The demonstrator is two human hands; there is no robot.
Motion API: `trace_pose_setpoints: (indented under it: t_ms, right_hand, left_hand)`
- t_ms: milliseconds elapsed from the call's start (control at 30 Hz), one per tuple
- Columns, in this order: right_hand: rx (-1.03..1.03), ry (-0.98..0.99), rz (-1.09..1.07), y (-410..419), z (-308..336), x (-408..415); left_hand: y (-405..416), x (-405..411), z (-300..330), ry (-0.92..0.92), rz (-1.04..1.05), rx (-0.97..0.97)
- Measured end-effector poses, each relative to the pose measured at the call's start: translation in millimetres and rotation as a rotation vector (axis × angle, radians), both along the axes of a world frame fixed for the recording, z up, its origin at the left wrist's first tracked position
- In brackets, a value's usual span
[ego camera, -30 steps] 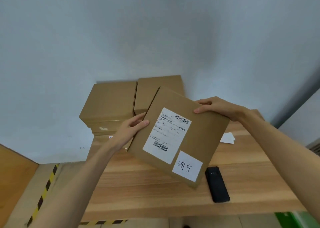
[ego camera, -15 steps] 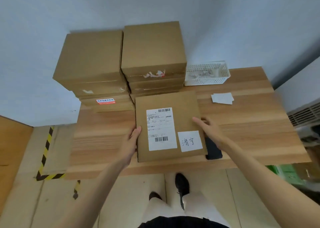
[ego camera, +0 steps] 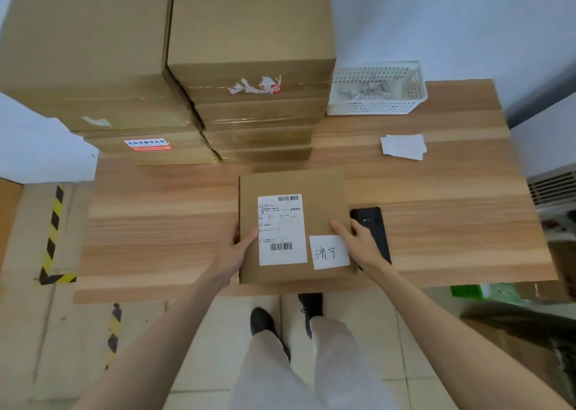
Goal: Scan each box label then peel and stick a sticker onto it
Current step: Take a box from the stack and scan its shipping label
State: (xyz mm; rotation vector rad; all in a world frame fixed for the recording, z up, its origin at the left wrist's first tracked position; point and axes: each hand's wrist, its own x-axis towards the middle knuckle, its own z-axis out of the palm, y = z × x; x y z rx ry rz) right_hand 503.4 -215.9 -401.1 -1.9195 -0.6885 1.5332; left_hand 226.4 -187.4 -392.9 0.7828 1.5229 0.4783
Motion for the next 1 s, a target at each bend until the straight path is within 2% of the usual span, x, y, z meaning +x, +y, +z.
trace_pose_setpoints:
  t_ms: [67, 133, 200, 300, 600, 800, 867, 1000]
  right_hand:
    - [0.015, -0.176, 0.006, 1, -9, 10]
    - [0.025, -0.518, 0.05, 1, -25, 28]
    - [-0.067, -0.773, 0.134, -1, -39, 43]
    - [-0.241, -0.961, 0.261, -2, -53, 49]
    - [-0.352, -1.089, 0.38, -6, -67, 28]
    - [-0.279, -1.292, 0.585, -8, -71, 36]
    - [-0.274, -1.276, 0.587, -8, -70, 39]
    - [-0.237, -1.113, 0.461, -3, -57, 42]
  left_hand:
    - [-1, 2, -8, 0.009, -0.005, 0.008]
    - [-1, 2, -13, 0.019, 0.003, 0.02]
    - [-1, 3, -18, 0.018, 0.009, 0.029]
    - [-4, 5, -23, 0.016, 0.032, 0.037]
    - [-5, 6, -30, 0.004, 0.066, 0.051]
    - [-7, 5, -32, -0.015, 0.076, 0.057]
    - [-7, 6, -32, -0.013, 0.077, 0.061]
    - [-6, 6, -31, -0.022, 0.088, 0.066]
